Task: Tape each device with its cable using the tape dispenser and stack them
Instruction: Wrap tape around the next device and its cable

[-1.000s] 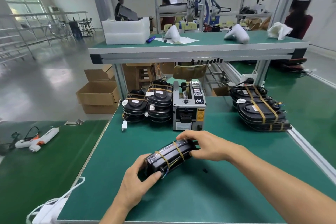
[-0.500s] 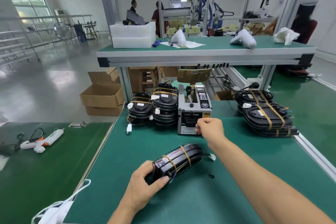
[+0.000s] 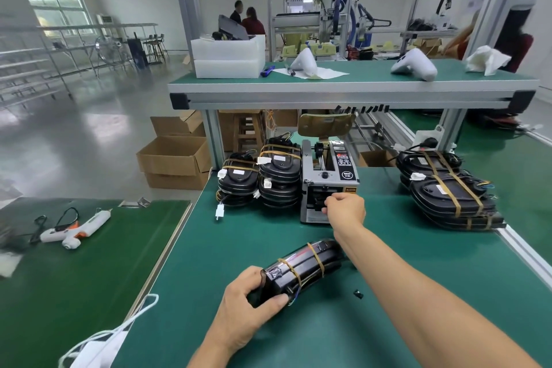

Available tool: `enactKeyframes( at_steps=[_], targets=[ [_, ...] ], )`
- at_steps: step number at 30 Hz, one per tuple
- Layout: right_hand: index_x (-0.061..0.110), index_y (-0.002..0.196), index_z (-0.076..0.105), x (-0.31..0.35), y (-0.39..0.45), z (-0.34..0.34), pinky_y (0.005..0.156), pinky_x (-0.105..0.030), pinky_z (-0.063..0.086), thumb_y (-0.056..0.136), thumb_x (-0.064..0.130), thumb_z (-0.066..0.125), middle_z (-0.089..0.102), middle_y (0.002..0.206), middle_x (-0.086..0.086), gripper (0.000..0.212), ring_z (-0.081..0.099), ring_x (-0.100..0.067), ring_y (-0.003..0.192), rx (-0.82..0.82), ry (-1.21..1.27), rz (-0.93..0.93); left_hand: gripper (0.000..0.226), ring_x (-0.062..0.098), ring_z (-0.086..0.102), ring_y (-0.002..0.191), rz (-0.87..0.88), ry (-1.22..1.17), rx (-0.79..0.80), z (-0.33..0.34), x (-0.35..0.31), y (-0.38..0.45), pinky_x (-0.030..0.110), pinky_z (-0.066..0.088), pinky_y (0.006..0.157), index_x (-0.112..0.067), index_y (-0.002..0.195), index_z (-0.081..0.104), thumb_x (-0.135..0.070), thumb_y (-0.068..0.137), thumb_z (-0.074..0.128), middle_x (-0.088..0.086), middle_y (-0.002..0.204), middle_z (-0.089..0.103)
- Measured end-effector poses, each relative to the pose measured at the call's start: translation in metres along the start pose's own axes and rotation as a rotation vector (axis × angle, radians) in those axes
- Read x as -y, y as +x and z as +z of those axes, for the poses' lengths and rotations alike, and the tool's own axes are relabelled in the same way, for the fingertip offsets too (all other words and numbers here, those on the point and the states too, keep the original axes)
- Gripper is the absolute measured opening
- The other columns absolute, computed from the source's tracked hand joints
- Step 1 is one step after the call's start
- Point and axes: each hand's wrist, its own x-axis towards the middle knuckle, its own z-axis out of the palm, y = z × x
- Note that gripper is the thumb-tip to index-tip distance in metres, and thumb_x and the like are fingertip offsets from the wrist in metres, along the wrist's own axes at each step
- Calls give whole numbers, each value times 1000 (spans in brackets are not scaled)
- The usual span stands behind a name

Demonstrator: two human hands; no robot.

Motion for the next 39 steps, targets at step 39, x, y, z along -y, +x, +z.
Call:
enactKeyframes(
  at_steps=[39],
  targets=[
    [19,73,77,-6,-111,-74,82,-19,43,89,22,80,78,102,17,16,67,12,91,459,35,-281,48,16,64,89,24,29,-47,2,-3,-1,29,49,83,-16,100,80,-59,78,81,-3,93,66]
  ],
)
